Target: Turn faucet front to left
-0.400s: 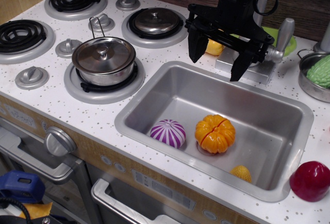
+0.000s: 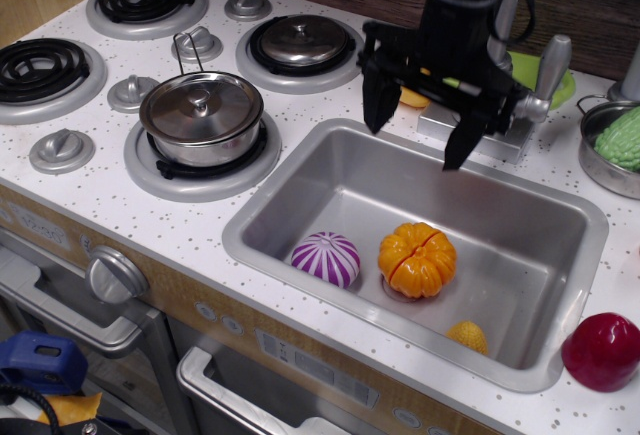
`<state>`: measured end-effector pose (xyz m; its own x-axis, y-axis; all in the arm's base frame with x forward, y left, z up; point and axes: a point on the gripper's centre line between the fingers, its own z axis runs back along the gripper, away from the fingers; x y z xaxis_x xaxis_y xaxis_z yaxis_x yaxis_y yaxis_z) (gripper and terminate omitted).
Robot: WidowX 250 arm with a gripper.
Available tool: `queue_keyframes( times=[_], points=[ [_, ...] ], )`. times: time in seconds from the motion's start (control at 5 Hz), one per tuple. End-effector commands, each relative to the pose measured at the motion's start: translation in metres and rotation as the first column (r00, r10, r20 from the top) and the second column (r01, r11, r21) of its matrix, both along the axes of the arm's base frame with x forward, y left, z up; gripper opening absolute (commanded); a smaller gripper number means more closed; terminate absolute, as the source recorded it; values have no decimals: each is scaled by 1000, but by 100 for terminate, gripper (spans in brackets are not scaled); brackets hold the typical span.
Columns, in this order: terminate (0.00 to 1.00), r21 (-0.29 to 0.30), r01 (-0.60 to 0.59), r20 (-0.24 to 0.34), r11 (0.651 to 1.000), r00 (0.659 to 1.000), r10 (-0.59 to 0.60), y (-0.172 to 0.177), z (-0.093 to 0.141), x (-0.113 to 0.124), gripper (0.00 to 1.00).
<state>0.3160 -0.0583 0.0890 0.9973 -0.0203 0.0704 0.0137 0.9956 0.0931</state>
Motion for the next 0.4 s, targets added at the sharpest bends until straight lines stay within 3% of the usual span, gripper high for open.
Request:
queue_keyframes(
  times=[0.0,0.2],
  points=[
    [0,14,-10,146,1000,989,8,-24,19,12,100],
    [0,8,-5,196,1000,981,4,-35,26,22,100]
  ],
)
